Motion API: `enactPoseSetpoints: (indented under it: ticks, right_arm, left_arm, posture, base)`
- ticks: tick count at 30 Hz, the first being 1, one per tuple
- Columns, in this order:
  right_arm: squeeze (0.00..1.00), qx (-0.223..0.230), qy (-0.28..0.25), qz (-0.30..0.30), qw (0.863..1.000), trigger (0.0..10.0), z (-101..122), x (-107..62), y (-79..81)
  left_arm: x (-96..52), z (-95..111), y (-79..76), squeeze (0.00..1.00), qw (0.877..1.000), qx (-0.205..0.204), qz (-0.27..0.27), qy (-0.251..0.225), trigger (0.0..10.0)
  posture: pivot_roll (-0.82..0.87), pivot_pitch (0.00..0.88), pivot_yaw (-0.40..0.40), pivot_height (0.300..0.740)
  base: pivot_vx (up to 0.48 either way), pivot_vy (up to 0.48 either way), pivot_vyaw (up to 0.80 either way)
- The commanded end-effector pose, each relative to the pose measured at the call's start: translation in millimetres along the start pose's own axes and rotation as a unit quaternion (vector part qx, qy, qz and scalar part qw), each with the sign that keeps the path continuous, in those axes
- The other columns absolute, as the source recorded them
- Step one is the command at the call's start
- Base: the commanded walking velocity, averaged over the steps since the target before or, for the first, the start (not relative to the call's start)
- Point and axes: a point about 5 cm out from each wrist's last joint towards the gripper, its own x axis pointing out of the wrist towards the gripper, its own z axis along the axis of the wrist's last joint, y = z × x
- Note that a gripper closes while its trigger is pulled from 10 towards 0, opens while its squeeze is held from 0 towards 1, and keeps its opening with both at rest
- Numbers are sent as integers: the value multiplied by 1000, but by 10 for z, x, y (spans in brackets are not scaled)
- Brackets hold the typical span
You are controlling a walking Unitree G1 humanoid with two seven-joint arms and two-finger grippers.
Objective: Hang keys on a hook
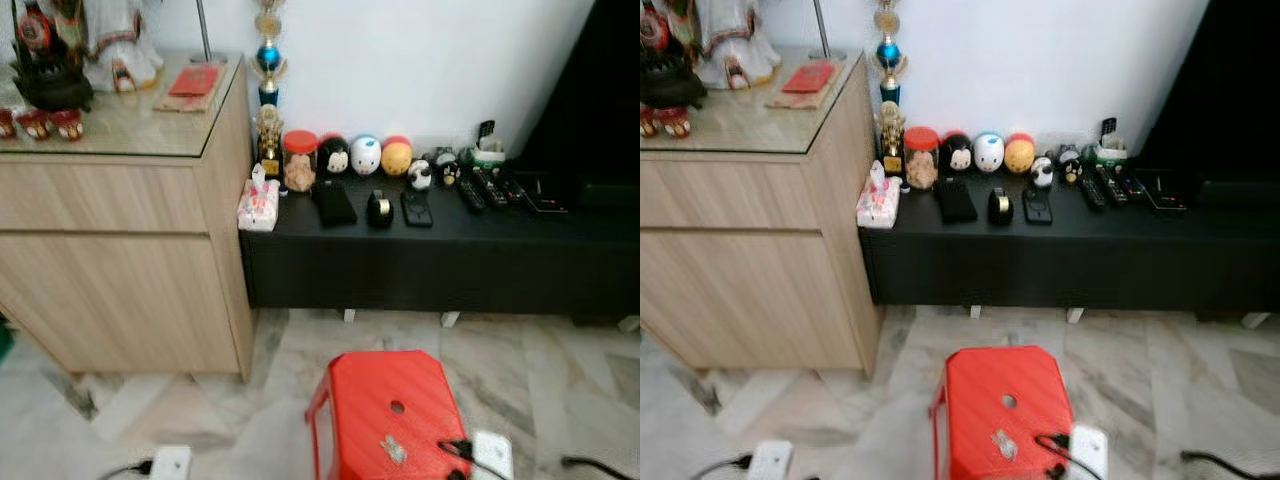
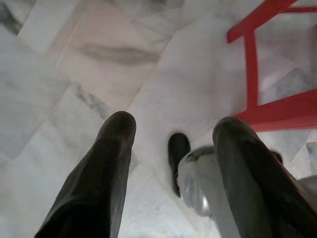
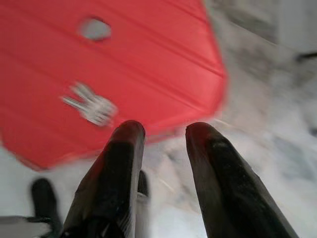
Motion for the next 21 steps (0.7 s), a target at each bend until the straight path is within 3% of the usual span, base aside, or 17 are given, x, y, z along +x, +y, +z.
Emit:
enactPoseSetpoints:
  ticks: [1, 6, 8, 13, 17, 21]
  right_arm:
    - [0, 10, -15, -9, 1000, 10000, 38, -4, -84]
    - [0, 9, -66, 9, 998, 10000, 237, 7, -51]
    - [0, -11, -128, 31, 991, 10000, 456, -1, 11]
    - [0, -42, -179, 47, 982, 10000, 629, -25, 77]
    - [0, -54, -274, 85, 957, 10000, 953, -110, 237]
    - [0, -70, -302, 104, 945, 10000, 1050, -156, 350]
  left_arm:
    - [-14, -70, -43, 0, 1000, -4, -2, 11, 10000]
    - [-17, -77, -45, 0, 1000, -5, 0, 10, 10000]
    - [-21, -82, -45, 0, 1000, -10, 4, 6, 10000]
    - [-25, -92, -43, 0, 1000, -12, 7, 6, 10000]
    - [-35, -114, -31, 0, 999, -33, 24, 3, 10000]
    - [-43, -133, -20, 0, 998, -49, 35, 3, 10000]
  posture:
    - [8, 0, -70, 740]
    - [1, 0, -72, 740]
    - [1, 0, -73, 740]
    - [3, 0, -76, 740]
    - [4, 0, -77, 740]
    - [3, 0, -77, 740]
  base:
    - [0, 0, 0]
    - [0, 0, 0]
    - [0, 0, 0]
    - [0, 0, 0]
    - [0, 0, 0]
    - [0, 0, 0]
